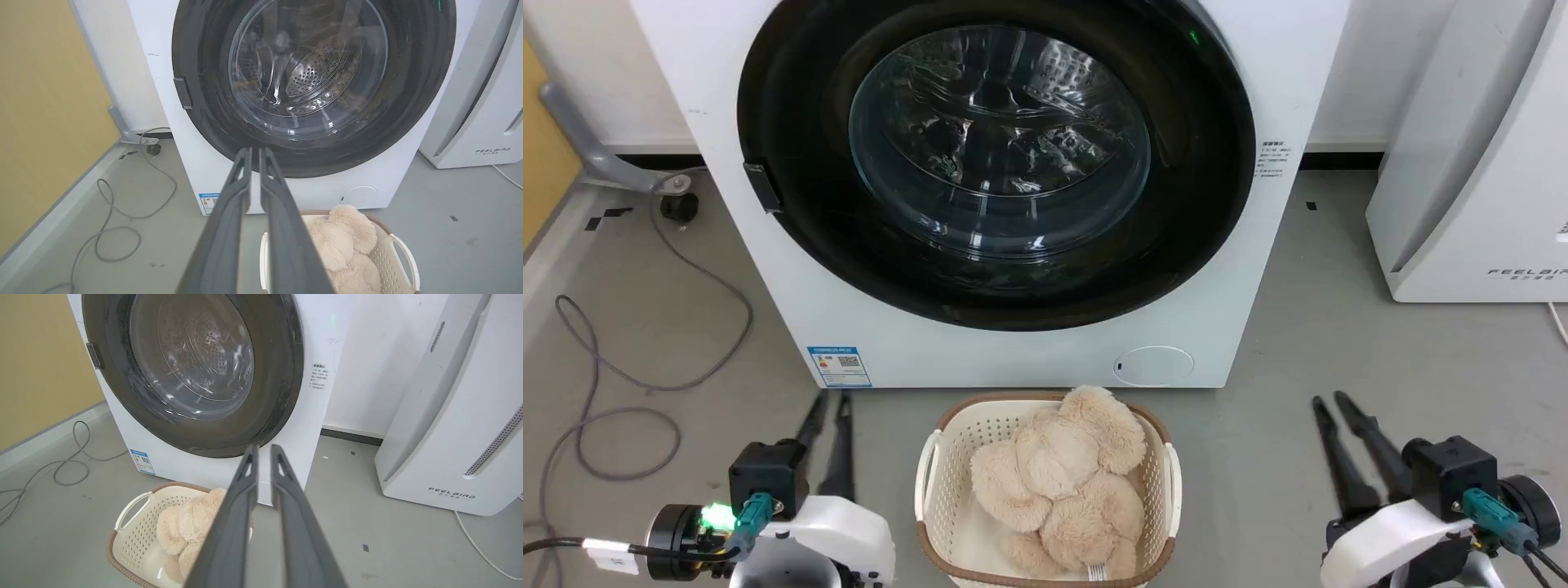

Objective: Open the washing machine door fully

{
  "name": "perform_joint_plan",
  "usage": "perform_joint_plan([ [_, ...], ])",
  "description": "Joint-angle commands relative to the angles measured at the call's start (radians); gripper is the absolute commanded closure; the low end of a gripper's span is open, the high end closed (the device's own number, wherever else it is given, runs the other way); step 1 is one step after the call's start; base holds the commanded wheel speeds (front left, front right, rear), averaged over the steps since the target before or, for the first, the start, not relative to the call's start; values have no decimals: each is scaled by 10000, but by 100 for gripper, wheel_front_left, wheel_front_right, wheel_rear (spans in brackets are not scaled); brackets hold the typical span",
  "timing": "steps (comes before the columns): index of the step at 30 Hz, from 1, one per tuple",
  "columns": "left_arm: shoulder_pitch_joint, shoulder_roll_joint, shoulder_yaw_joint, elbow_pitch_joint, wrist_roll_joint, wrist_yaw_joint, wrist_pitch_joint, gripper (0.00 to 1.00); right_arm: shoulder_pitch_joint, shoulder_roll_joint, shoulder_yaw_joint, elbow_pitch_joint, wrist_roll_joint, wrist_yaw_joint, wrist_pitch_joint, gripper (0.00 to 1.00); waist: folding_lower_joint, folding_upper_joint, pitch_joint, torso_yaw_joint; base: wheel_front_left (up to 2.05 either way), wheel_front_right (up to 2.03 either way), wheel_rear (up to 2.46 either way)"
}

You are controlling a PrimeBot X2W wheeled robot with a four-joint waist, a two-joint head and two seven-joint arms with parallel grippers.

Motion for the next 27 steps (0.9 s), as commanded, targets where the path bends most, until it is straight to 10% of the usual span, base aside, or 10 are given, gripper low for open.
perform_joint_plan([
  [1,0,0,-12,10,-6,0,-11,0,4,0,-1,10,12,0,-9,0,0,0,2,-1,0,0,0],
  [8,-49,1,-162,170,-106,27,-158,0,20,3,-11,199,165,-1,-155,0,0,0,2,-16,0,0,0],
  [10,-56,1,-184,189,-120,32,-179,0,20,3,-14,231,192,-1,-177,19,0,0,2,-18,0,0,0],
  [12,-68,1,-227,227,-147,43,-221,0,16,4,-20,290,246,-1,-219,100,0,0,1,-23,0,0,0],
  [27,-168,3,-513,481,-338,129,-535,0,-39,10,-4,605,1657,-2,-532,100,0,0,0,-69,0,0,0],
])
